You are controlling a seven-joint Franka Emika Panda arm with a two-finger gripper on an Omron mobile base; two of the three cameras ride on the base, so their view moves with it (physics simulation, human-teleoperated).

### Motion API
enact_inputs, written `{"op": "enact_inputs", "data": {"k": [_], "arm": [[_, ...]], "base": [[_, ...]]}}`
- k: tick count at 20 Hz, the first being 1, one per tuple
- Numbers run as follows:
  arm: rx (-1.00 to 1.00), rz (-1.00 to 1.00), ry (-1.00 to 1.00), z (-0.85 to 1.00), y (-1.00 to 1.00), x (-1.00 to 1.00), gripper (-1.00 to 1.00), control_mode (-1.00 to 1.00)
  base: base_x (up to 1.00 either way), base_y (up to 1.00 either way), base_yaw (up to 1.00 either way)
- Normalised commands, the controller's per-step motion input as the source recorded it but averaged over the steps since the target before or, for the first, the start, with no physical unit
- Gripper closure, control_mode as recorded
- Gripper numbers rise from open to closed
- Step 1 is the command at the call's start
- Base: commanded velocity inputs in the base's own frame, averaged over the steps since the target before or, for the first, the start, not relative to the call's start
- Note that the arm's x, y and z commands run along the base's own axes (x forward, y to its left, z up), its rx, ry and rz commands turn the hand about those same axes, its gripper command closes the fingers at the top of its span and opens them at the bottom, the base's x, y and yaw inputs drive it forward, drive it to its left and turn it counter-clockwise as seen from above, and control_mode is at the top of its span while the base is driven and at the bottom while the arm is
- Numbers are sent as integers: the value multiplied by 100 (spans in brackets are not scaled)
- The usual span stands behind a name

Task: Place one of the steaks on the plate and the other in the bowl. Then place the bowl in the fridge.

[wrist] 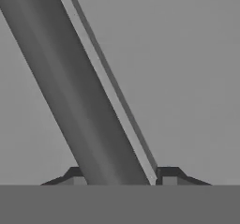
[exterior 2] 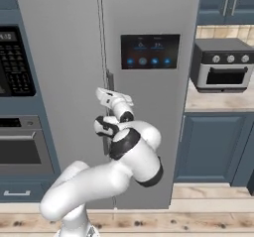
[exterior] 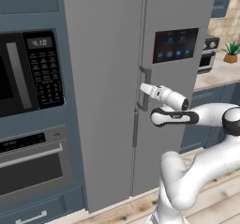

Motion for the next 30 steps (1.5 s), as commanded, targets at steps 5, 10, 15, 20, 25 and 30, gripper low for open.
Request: {"op": "enact_inputs", "data": {"k": [5, 10, 15, 20, 25, 30], "arm": [[5, 10, 5, 6, -55, 0, 100, -100], [7, 6, 0, 0, -69, -12, 100, -100], [1, 1, 6, 0, -87, -24, 100, -100], [0, 0, 8, -4, -99, -26, 100, -100], [0, 0, 6, -16, -100, -28, 100, -100], [0, 0, 4, -24, -100, -28, 100, -100]], "base": [[0, 0, 0], [0, 0, 0], [0, 0, 0], [0, 0, 0], [0, 0, 0], [0, 0, 0]]}}
